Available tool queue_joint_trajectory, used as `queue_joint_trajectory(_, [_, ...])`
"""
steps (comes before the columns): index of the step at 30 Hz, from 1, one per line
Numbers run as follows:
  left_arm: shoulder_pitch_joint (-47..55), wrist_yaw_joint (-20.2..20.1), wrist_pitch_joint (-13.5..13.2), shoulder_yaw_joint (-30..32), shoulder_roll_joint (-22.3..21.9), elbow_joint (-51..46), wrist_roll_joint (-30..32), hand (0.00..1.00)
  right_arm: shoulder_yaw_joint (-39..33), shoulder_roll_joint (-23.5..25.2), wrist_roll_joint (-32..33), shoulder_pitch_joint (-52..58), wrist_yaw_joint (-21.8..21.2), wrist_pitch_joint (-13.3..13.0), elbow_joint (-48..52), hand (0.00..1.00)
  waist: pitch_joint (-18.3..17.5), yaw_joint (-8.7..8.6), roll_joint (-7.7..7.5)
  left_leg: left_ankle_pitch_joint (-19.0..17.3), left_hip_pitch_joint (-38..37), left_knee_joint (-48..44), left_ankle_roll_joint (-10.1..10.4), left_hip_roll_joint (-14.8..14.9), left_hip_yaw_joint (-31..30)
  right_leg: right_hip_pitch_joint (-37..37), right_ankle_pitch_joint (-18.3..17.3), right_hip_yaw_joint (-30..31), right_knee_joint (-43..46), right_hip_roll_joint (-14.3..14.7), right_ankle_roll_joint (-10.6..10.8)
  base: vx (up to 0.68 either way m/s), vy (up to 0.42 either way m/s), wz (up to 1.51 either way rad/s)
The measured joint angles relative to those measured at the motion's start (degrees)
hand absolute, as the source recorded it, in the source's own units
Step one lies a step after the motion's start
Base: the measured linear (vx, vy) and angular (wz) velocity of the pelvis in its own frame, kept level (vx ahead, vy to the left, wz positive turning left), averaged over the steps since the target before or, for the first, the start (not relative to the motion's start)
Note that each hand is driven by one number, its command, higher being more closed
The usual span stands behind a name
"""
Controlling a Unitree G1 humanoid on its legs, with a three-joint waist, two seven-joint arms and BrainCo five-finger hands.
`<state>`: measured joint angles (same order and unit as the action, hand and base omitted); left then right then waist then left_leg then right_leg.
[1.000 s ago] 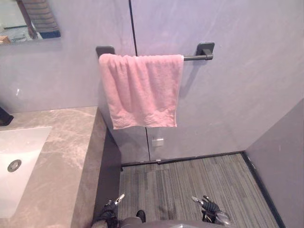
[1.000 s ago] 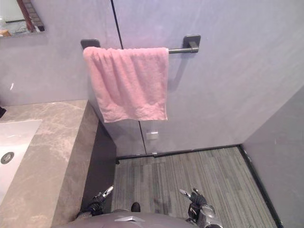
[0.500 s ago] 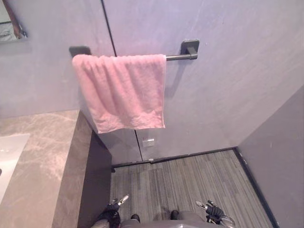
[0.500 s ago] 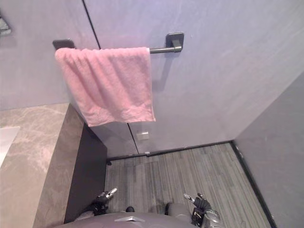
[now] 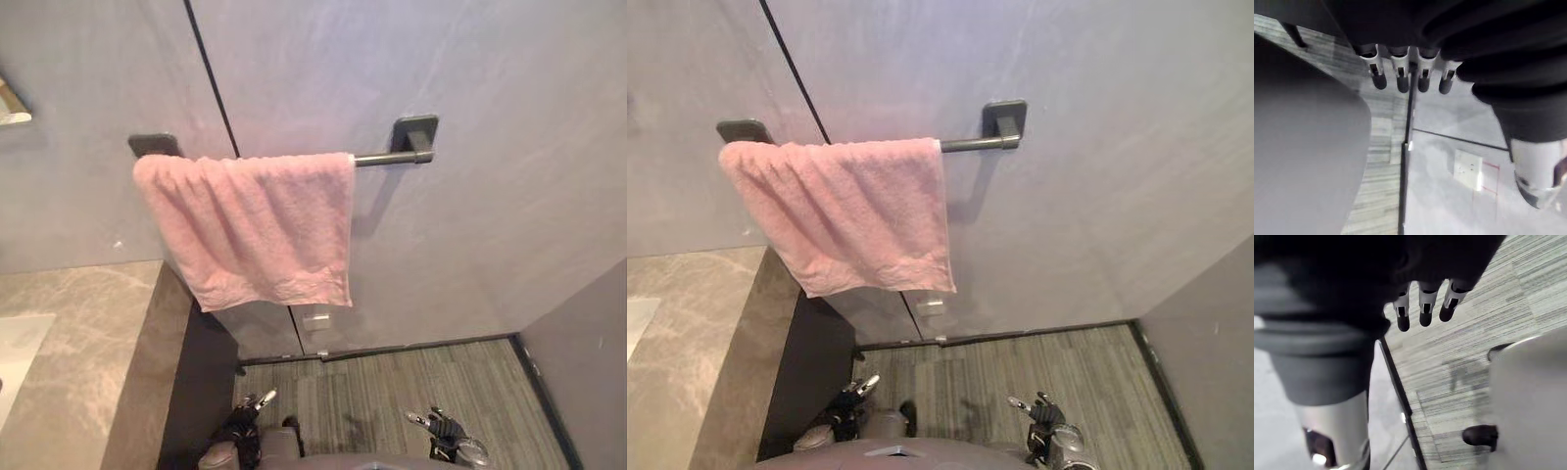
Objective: Organize washtable
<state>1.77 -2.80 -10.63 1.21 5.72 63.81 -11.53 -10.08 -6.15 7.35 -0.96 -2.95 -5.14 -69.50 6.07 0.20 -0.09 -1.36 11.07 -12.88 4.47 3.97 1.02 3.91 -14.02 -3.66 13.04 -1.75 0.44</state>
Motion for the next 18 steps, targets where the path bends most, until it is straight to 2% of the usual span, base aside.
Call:
queue_joint_trajectory(1, [0.44,0.08,-0.03,-0.83,1.0,-0.44,-0.69,0.0,0.02,0.65,0.08,0.12,0.35,0.0,0.09,0.0,-0.39,0.1,-1.0,1.27,-1.88,3.44,-0.34,-1.03,0.74,-0.03,0.02,0.69,0.06,-1.02,0.04,0.13,0.127,-0.15])
queue_joint_trajectory(3, [1.02,0.11,-0.02,-2.77,1.47,-0.97,-0.79,0.0,0.45,0.94,0.51,0.22,0.58,-0.04,0.7,0.0,-1.15,0.05,-1.58,4.17,-5.61,10.22,-1.03,-2.22,1.54,-0.03,0.32,1.57,-0.09,-2.15,0.55,0.11,0.096,-0.13])
queue_joint_trajectory(5, [1.57,0.03,-0.07,-5.96,1.8,-3.99,-0.77,0.0,2.57,1.16,1.4,0.64,0.9,-0.42,6.09,0.0,-3.06,-0.44,-0.77,8.11,-8.02,18.94,-1.67,-2.92,2.07,-1.53,0.8,2.95,-0.65,-2.64,1.29,0.08,0.117,-0.1])
queue_joint_trajectory(10, [4.83,0.09,-0.99,-7.84,1.4,-18.88,-1.11,0.0,7.99,3.35,2.8,0.99,2.46,-1.61,24.29,0.0,-3.09,-0.86,-0.71,8.28,-7.62,18.98,-1.82,-2.79,5.1,-3.18,1.77,6.72,-1.19,-2.54,2.67,-0.01,0.067,-0.33])
queue_joint_trajectory(13, [7.36,0.54,-1.48,-7.39,1.09,-29.61,-2.64,0.0,7.62,4.25,2.52,1.84,3.65,-2.51,35.61,0.0,-3.15,-1.05,-0.67,8.4,-7.26,18.99,-2.0,-2.68,6.6,-3.54,2.35,8.03,-2.79,-2.57,2.97,-0.04,0.039,-0.27])
queue_joint_trajectory(18, [11.16,1.55,-2.13,-5.85,-0.69,-43.98,-2.78,0.0,5.87,4.55,0.22,3.39,5.48,-4.36,48.98,0.0,-3.77,-1.2,-0.5,8.54,-6.22,19.0,-2.08,-2.4,7.16,-4.06,3.27,9.14,-4.8,-2.54,3.52,-0.05,0.039,-0.09])
